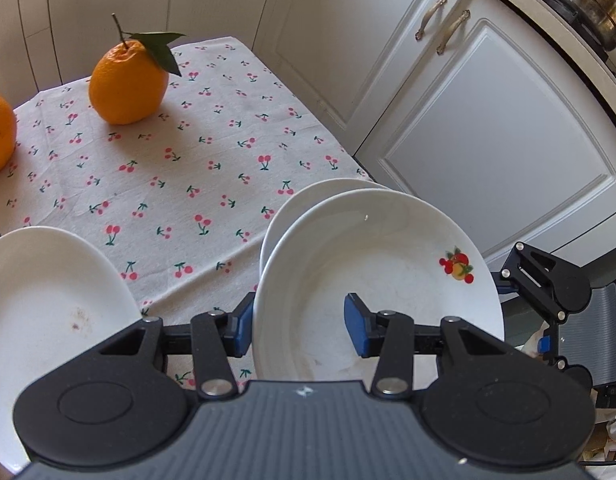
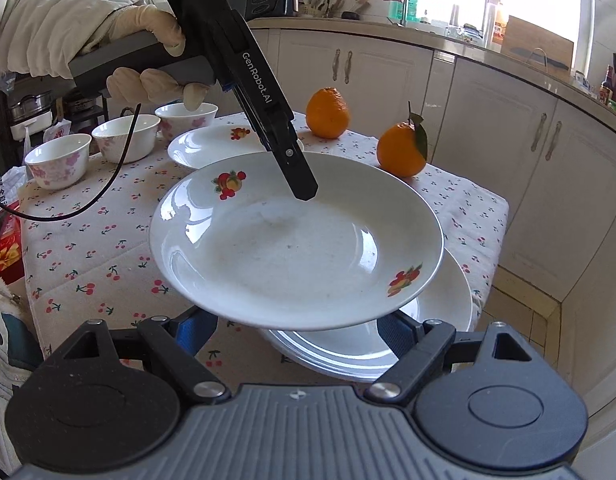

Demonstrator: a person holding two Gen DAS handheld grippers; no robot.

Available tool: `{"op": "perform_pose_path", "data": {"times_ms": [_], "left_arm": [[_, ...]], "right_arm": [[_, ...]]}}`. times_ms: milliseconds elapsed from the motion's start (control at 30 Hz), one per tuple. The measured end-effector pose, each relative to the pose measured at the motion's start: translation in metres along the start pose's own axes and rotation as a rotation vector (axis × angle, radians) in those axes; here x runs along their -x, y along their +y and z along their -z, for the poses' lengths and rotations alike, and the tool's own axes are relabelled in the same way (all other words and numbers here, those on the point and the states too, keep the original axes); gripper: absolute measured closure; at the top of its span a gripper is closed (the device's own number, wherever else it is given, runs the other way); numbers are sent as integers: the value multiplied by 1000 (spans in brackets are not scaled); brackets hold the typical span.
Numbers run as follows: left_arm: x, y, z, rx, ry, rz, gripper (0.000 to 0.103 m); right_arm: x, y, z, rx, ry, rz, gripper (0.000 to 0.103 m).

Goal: Organize plates and bowls
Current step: 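Lower the held plate onto the other white plate with the left gripper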

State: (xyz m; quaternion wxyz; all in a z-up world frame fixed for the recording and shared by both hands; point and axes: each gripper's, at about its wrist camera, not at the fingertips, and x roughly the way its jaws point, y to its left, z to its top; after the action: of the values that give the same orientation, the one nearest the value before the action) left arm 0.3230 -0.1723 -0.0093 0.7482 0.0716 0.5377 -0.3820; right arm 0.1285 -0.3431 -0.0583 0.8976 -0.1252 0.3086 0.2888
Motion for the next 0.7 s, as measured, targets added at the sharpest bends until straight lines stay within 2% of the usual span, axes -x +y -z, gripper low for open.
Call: {"op": "perform_pose_path", "data": {"times_ms": [233, 700], "left_arm": [[-22, -5, -11, -17, 19, 12, 59], [-41, -9, -24, -26, 36, 18, 57]], "right_arm": [[-3, -13, 8, -41, 24, 21, 13], [-4, -21, 10, -65, 36, 15, 13]]}}
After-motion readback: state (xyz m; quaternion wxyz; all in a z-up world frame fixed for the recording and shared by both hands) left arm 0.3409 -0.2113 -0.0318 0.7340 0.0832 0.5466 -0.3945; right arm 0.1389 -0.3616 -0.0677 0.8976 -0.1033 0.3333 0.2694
